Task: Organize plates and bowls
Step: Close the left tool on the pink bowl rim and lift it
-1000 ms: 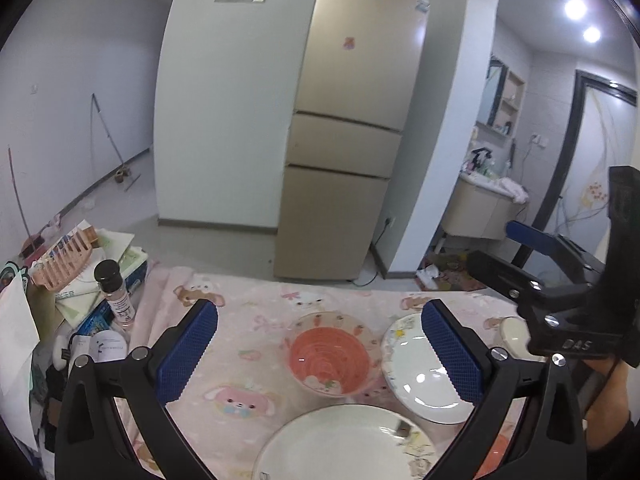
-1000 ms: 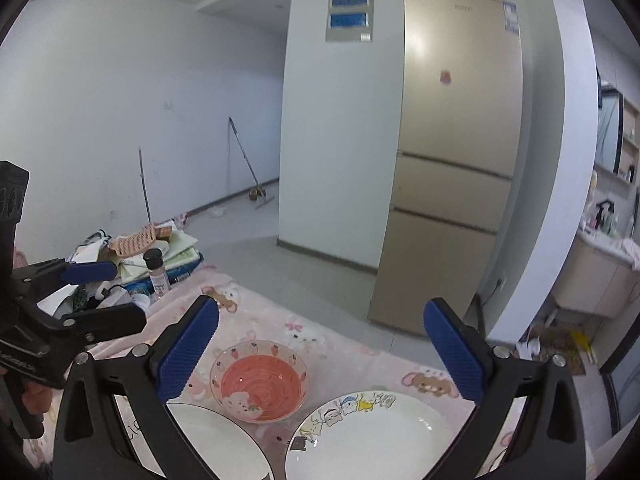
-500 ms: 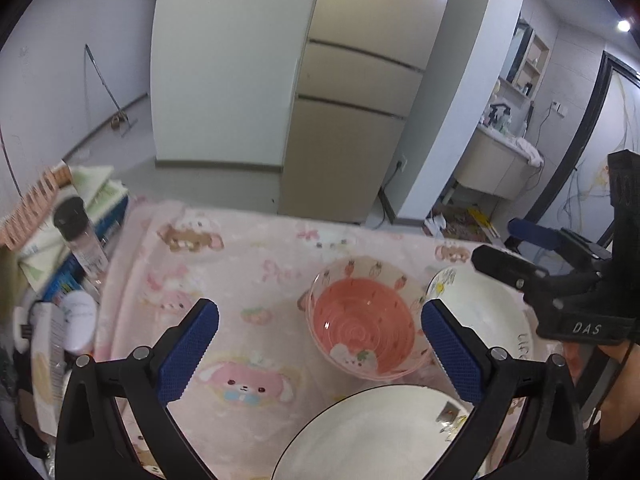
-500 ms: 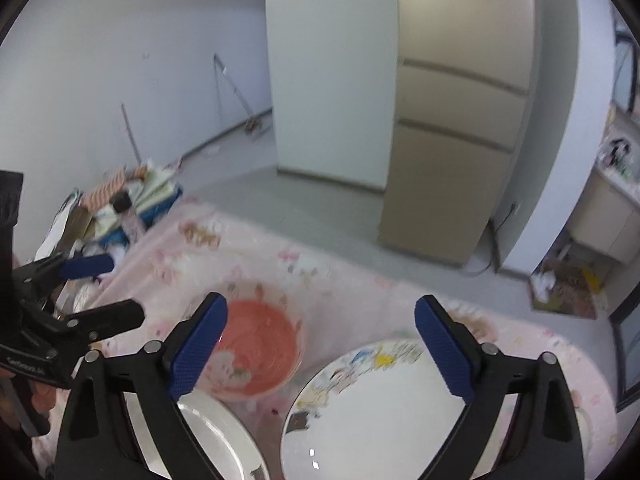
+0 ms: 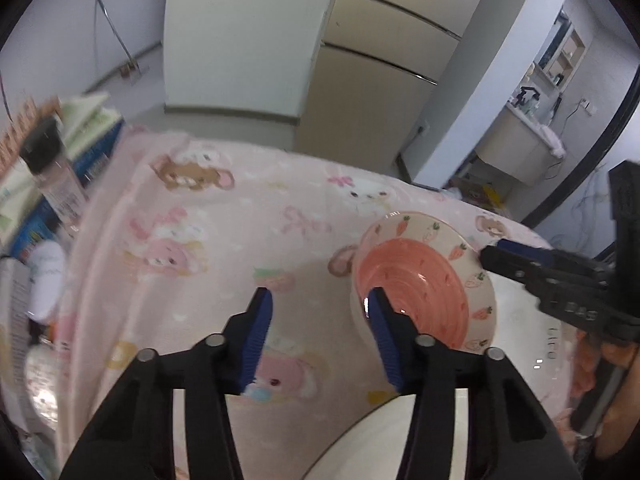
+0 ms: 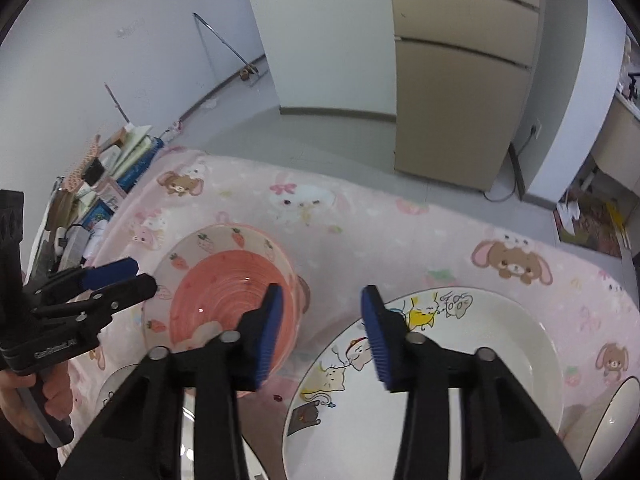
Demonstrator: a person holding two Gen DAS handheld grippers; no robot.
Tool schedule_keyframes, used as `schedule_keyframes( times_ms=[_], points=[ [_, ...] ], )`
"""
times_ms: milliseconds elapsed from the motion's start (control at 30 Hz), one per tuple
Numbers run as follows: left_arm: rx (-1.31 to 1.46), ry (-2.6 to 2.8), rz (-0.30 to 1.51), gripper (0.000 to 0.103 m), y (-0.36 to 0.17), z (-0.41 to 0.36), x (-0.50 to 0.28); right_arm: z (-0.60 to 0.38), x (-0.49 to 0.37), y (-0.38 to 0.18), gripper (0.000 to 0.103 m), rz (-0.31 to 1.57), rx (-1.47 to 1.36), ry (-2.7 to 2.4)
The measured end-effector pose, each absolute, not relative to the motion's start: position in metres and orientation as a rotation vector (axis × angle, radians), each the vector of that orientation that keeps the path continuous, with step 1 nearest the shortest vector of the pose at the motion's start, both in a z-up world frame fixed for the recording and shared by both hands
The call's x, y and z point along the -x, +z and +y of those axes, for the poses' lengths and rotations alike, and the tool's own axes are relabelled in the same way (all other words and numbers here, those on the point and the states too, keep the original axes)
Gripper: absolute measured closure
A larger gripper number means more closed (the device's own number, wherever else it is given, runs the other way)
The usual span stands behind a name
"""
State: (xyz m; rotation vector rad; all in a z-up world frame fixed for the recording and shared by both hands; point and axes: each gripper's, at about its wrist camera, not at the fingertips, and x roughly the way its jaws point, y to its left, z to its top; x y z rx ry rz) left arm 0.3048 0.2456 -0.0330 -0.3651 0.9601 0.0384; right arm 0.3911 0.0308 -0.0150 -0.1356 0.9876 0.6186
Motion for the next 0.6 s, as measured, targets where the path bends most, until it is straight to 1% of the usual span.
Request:
schedule_keyframes(
  times_ms=[33, 133, 233, 267, 333, 400, 433, 467, 500, 533, 600],
  points=[
    [0.391, 0.012, 0.968, 0.065, -0.034, 0.247, -0.307, 0.032, -0.392, -0.017, 0.069, 0.999, 0.130, 0.623],
    [0.425, 0.021, 0.990, 0.065, -0.037, 0.247, -0.312, 0.034, -0.394, -0.024, 0.071, 1.017, 0.110, 0.634],
    [0.435, 0.010, 1.012, 0.066, -0.041, 0.244, -0.318, 0.036, -0.395, -0.031, 0.076, 1.030, 0.115, 0.639],
    [0.435, -0.005, 1.023, 0.067, -0.044, 0.242, -0.321, 0.037, -0.395, -0.032, 0.079, 1.029, 0.116, 0.643],
    [0.428, -0.017, 1.031, 0.067, -0.047, 0.238, -0.324, 0.039, -0.395, -0.035, 0.081, 1.037, 0.108, 0.663],
    [0.427, -0.023, 1.045, 0.067, -0.051, 0.235, -0.330, 0.044, -0.395, -0.037, 0.088, 1.041, 0.125, 0.665],
    [0.428, -0.024, 1.051, 0.068, -0.053, 0.233, -0.332, 0.047, -0.395, -0.039, 0.088, 1.041, 0.141, 0.664],
    [0.434, -0.023, 1.057, 0.075, -0.055, 0.232, -0.334, 0.050, -0.395, -0.041, 0.088, 1.045, 0.149, 0.660],
    [0.445, -0.022, 1.063, 0.077, -0.058, 0.231, -0.336, 0.052, -0.395, -0.042, 0.088, 1.052, 0.152, 0.659],
    [0.451, -0.023, 1.063, 0.081, -0.059, 0.231, -0.338, 0.054, -0.396, -0.044, 0.088, 1.062, 0.156, 0.660],
    [0.431, -0.027, 1.071, 0.084, -0.060, 0.227, -0.341, 0.057, -0.395, -0.049, 0.088, 1.082, 0.167, 0.674]
  ],
)
